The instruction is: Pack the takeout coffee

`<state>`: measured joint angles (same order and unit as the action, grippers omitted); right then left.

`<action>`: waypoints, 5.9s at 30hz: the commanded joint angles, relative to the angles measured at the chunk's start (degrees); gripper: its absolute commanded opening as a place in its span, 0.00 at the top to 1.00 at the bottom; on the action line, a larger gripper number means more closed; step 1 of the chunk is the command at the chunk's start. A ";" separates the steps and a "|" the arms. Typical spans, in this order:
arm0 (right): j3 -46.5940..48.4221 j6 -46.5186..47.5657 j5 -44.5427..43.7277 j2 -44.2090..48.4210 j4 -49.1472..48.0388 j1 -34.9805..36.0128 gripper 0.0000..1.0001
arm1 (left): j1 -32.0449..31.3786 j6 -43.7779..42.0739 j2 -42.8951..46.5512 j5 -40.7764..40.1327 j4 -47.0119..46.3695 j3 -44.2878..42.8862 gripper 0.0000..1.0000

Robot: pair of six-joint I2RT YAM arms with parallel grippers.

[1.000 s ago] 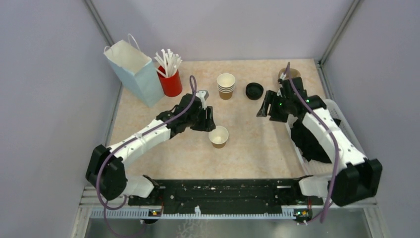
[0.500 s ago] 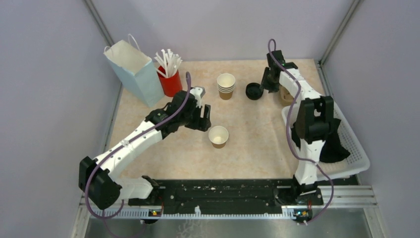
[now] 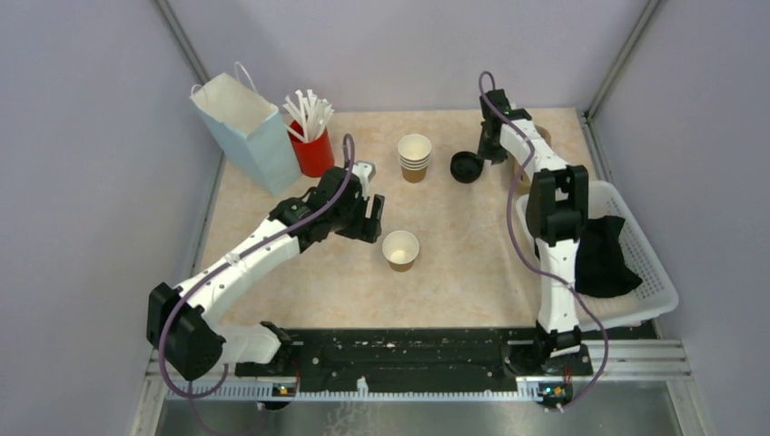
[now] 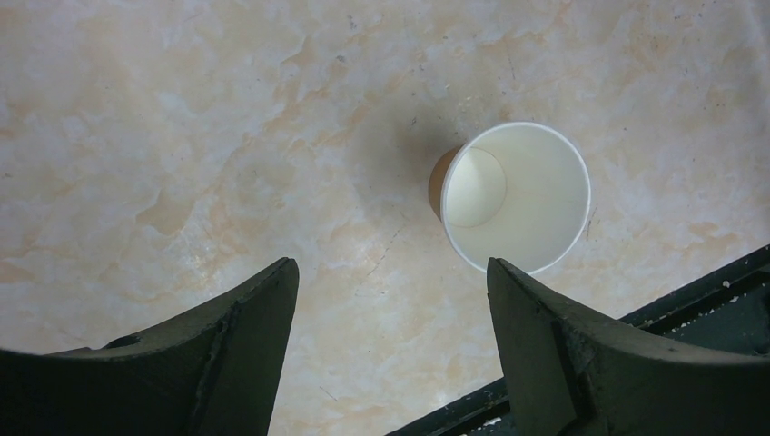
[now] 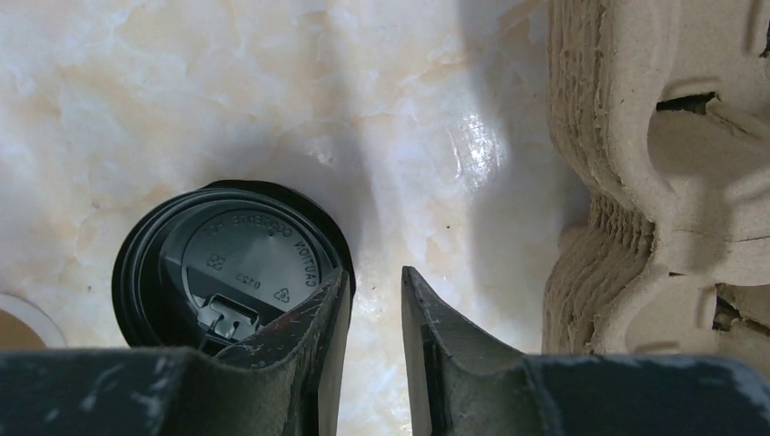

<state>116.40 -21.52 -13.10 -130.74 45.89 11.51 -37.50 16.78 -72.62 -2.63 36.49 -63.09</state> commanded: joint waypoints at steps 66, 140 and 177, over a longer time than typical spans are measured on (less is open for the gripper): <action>13.30 10.17 -20.16 -7.12 10.62 7.36 1.00 | 1.45 -3.02 -1.29 0.17 -1.11 -2.57 0.16; 0.63 -1.40 11.77 3.96 0.41 -2.77 1.00 | 1.74 -4.82 -2.27 0.92 -0.46 -3.20 0.14; 10.13 10.66 23.04 -1.46 1.94 2.56 0.53 | 1.90 -5.77 -3.44 1.23 -0.48 -4.01 0.13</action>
<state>123.52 -11.70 7.49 -129.56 46.87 15.14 -35.77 11.94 -76.05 -1.39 37.12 -64.95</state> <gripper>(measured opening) 0.481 0.866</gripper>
